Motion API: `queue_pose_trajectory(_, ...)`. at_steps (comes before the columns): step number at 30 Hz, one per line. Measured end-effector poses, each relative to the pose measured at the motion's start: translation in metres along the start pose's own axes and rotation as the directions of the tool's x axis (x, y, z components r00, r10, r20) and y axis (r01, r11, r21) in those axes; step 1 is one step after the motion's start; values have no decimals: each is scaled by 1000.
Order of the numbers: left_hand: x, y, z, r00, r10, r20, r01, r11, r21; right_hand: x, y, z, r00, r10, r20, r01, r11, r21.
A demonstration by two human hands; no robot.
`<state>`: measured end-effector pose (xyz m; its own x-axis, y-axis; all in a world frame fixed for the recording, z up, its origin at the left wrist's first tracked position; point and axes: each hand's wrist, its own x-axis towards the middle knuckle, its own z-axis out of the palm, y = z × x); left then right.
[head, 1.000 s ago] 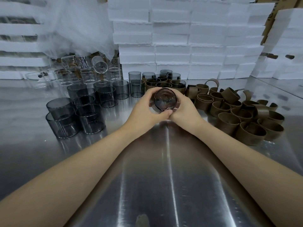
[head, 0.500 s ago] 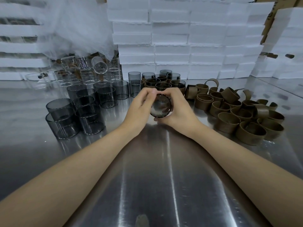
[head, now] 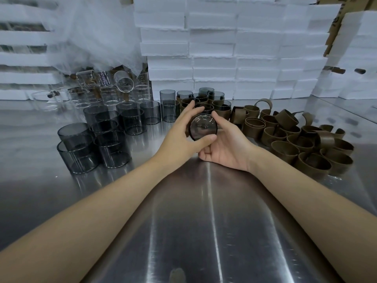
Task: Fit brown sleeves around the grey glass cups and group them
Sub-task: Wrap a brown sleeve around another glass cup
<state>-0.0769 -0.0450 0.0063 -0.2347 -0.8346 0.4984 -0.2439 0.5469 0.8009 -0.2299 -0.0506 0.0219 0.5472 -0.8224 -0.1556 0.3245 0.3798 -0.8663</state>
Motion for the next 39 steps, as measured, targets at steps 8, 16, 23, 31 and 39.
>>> queue_pose_trajectory(8, 1, 0, 2, 997, -48, -59, 44, 997, -56, 0, -1, -1, 997, 70, 29, -70, 998, -6)
queue_pose_trajectory(16, 3, -2, 0, 991, -47, -128, 34, 994, -101, 0, 1, 2, 994, 100, 43, -97, 993, -69)
queue_pose_trajectory(23, 5, -4, 1, 994, -108, -22, 105, 986, -126, -1, -2, 1, 993, 115, -1, -115, 993, 5)
queue_pose_trajectory(31, 6, -8, -1, 994, -50, -93, 44, 997, -71, 0, -1, 3, 993, 114, -4, -114, 992, -51)
queue_pose_trajectory(39, 2, -2, 3, 985, -34, -172, 29, 999, -31, 3, -1, 1, 995, 96, 34, -95, 995, -37)
